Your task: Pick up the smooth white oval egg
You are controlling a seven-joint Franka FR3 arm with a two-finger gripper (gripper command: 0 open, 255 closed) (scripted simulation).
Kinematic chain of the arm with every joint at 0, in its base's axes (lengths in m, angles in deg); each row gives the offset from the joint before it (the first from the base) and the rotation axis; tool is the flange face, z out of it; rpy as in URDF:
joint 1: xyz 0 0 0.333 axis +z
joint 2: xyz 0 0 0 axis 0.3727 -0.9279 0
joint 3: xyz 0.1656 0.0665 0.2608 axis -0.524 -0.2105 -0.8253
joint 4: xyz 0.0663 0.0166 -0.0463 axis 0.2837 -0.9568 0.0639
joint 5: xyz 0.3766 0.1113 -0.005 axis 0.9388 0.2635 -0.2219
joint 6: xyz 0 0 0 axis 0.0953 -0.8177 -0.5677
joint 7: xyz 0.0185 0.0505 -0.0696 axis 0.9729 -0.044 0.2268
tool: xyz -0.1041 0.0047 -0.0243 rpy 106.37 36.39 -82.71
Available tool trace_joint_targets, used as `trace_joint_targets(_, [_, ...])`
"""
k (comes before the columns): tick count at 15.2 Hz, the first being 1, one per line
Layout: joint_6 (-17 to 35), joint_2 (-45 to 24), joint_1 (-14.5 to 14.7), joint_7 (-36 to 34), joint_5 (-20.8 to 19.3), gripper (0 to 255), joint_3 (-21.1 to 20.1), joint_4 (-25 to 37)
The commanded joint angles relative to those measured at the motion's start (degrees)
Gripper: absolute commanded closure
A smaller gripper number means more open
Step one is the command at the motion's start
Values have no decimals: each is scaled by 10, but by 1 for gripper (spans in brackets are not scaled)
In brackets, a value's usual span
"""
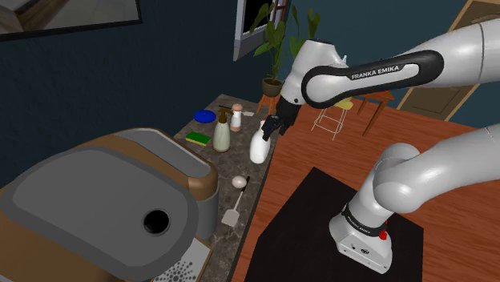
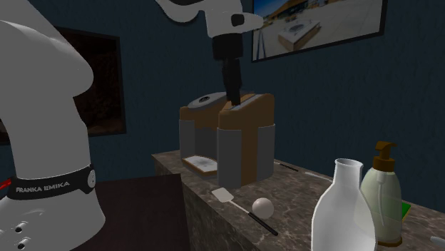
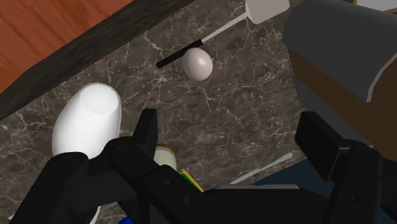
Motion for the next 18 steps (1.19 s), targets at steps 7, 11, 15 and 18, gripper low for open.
trace_joint_targets(7, [221,-170,4,-19,7,0,-28,-35])
trace_joint_targets(11, [327,-280,-2,-38,-5,0,-41,-24])
trace_joint_targets(15, [421,-396,-8,-91,-63,0,-43,3])
trace_joint_targets(18, [479,-482,24,-148,-126,0,-1,34])
